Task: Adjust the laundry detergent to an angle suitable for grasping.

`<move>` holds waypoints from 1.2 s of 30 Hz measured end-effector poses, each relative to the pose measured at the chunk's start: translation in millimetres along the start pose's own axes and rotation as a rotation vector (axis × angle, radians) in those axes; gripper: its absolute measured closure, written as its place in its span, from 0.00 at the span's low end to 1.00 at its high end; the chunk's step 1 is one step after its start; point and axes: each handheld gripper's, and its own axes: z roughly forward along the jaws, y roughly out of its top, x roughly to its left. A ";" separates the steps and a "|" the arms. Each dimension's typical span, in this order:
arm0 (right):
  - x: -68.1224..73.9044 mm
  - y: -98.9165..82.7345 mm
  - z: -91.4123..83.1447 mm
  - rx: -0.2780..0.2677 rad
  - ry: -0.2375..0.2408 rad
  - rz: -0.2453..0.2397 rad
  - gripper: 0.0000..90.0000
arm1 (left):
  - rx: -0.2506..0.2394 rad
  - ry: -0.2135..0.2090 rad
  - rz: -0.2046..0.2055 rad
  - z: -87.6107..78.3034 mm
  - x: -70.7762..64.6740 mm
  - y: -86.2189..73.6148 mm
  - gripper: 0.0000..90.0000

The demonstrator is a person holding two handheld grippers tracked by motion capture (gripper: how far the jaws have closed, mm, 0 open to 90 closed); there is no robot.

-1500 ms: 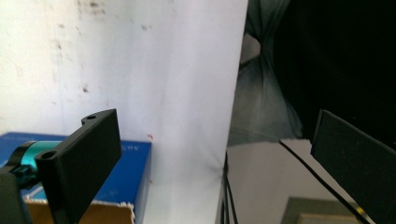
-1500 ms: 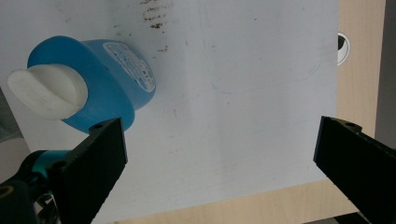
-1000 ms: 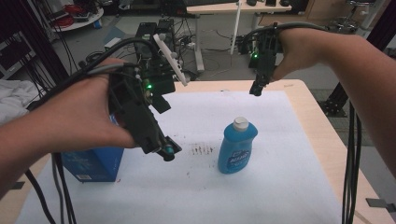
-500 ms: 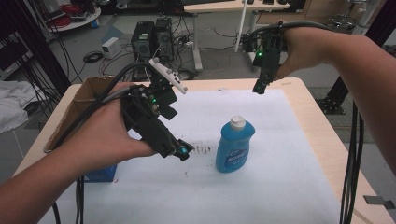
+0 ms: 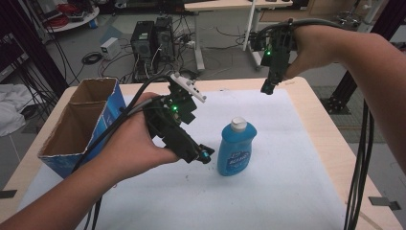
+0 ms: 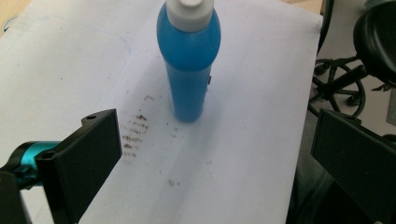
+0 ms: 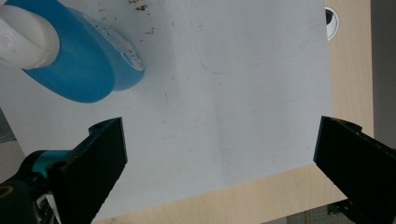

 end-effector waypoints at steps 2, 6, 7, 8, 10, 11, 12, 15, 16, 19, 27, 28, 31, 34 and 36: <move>0.1 -0.2 0.6 0.001 0.000 -0.004 0.02 | -0.012 0.005 -0.008 6.7 1.5 0.0 0.02; -0.3 -0.1 1.9 0.000 0.002 -0.006 0.02 | -0.031 0.017 -0.024 19.5 4.7 -2.7 0.02; -0.1 0.1 2.3 0.001 0.004 -0.003 0.02 | -0.035 0.015 -0.029 21.8 5.5 -3.3 0.02; -0.1 0.3 2.5 0.002 0.003 -0.005 0.02 | -0.040 0.015 -0.036 25.5 6.6 -3.9 0.02; 0.1 0.7 3.2 0.003 0.004 -0.004 0.02 | -0.040 0.020 -0.035 30.0 8.4 -3.0 0.02; -0.2 1.0 3.3 0.003 0.004 -0.005 0.02 | -0.044 0.018 -0.035 31.4 9.0 -2.4 0.02; -0.5 1.1 3.4 0.002 0.004 -0.009 0.02 | -0.048 0.015 -0.037 33.1 9.9 -1.3 0.02; -0.2 1.9 3.5 0.001 0.004 -0.005 0.02 | -0.043 0.009 -0.038 37.7 11.9 2.1 0.02; -0.2 2.0 3.9 0.000 0.004 -0.007 0.02 | -0.039 0.009 -0.040 39.3 12.5 3.3 0.02; -0.1 2.6 4.7 0.005 0.006 -0.011 0.02 | -0.035 0.002 -0.044 44.1 14.2 7.2 0.02; -2.0 3.6 6.7 0.001 0.006 -0.008 0.02 | -0.013 -0.005 -0.034 58.2 17.8 24.0 0.02; -2.1 3.6 7.0 0.003 0.008 -0.006 0.02 | -0.010 -0.004 -0.037 61.3 18.6 25.9 0.02; -2.9 3.2 8.2 0.008 0.005 -0.005 0.02 | 0.004 -0.005 -0.040 69.2 20.0 29.8 0.02; -4.0 2.8 8.8 0.006 0.005 -0.009 0.02 | 0.017 -0.002 -0.033 78.1 21.4 33.2 0.02; -3.7 2.7 8.3 0.005 0.007 -0.004 0.02 | 0.020 -0.002 -0.031 82.1 21.6 34.8 0.02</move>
